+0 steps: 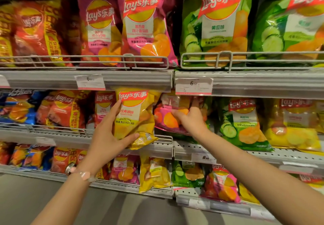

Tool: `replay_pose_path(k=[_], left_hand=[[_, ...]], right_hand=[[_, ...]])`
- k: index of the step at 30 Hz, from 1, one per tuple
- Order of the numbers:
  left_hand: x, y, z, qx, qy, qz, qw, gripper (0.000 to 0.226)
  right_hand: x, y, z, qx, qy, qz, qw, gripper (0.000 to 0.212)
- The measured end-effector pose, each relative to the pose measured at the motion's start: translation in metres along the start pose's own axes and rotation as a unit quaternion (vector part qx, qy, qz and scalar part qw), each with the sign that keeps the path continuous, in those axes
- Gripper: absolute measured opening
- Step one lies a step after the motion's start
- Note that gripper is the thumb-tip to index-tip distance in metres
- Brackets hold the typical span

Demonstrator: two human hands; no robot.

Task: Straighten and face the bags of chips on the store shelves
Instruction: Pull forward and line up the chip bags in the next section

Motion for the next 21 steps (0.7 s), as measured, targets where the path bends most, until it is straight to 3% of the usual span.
replay_pose_path(k=[5, 9, 13, 17, 21], left_hand=[[-0.001, -0.002, -0.003, -0.008, -0.003, 0.001, 1.0, 0.102], [-0.001, 0.0, -0.004, -0.006, 0.004, -0.003, 1.0, 0.102], [0.002, 0.007, -0.004, -0.006, 0.019, 0.006, 1.0, 0.102], [0.005, 0.014, -0.003, -0.006, 0.018, 0.01, 1.0, 0.101], [0.015, 0.024, -0.008, 0.003, 0.032, 0.011, 0.999, 0.101]], right_hand=[[0.001, 0.04, 0.01, -0.052, -0.04, -0.054, 0.996, 0.086], [0.007, 0.054, 0.016, -0.044, -0.053, -0.063, 0.996, 0.09], [0.018, 0.064, 0.018, -0.081, -0.052, -0.157, 0.983, 0.093], [0.013, 0.061, 0.017, -0.119, -0.029, -0.148, 0.981, 0.074], [0.003, 0.036, -0.003, -0.096, -0.038, 0.001, 0.995, 0.055]])
Point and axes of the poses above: each hand's wrist, its own z-axis towards the middle knuckle, its own y-axis out of the palm, x = y × z, the point moved 4 cm from there along z, towards the middle knuckle, and after that the axes turned 11 degrees about z, right-handed, at the moved point
